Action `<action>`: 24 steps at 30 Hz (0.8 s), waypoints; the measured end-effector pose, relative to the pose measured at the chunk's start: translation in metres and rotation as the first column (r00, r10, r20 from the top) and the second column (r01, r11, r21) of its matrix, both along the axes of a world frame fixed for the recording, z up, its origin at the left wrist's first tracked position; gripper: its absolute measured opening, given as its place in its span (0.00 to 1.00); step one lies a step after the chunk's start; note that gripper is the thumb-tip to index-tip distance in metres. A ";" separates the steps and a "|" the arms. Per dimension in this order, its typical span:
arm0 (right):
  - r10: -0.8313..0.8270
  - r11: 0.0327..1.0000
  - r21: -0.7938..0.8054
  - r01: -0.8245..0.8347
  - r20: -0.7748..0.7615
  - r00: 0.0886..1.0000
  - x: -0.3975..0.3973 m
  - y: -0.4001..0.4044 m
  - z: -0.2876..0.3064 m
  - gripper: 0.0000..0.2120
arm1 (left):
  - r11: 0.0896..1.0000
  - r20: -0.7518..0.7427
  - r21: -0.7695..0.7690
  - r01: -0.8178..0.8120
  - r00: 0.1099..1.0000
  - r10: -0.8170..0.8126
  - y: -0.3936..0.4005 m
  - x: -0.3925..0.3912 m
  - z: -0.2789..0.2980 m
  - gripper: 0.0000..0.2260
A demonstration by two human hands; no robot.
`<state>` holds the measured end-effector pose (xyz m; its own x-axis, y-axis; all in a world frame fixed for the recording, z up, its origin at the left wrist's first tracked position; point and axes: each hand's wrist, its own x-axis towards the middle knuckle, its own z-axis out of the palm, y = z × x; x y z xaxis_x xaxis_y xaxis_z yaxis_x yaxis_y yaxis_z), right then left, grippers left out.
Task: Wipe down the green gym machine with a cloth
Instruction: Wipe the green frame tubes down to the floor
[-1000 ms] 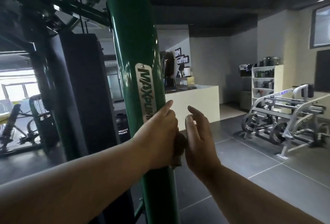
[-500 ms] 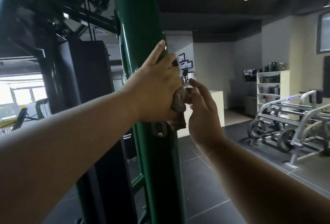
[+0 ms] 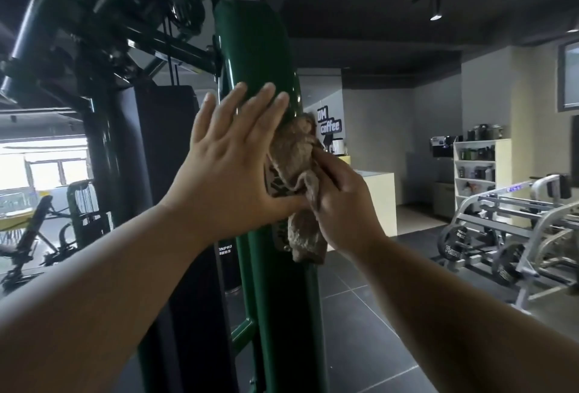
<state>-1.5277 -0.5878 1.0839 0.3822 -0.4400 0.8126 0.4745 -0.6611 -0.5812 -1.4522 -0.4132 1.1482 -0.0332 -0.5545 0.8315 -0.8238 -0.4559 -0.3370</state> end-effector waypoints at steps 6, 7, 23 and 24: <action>-0.001 0.999 0.048 0.001 -0.014 1.000 0.017 0.013 0.067 0.16 | 0.906 -0.450 -0.378 0.188 0.818 -0.358 -0.002 0.016 -0.031 0.36; 0.043 0.998 0.047 -0.042 -0.016 0.999 0.019 0.018 0.083 0.20 | 0.899 -0.484 -0.387 0.204 0.785 -0.386 -0.006 0.017 -0.036 0.35; 0.283 0.949 0.165 -0.269 -0.067 0.957 0.028 0.020 -0.106 0.27 | 0.795 -0.642 -0.404 0.453 0.479 -0.599 -0.009 0.026 -0.055 0.32; 0.314 0.938 0.183 -0.296 -0.082 0.946 0.027 0.020 -0.137 0.27 | 0.793 -0.651 -0.407 0.454 0.464 -0.600 -0.008 0.025 -0.059 0.33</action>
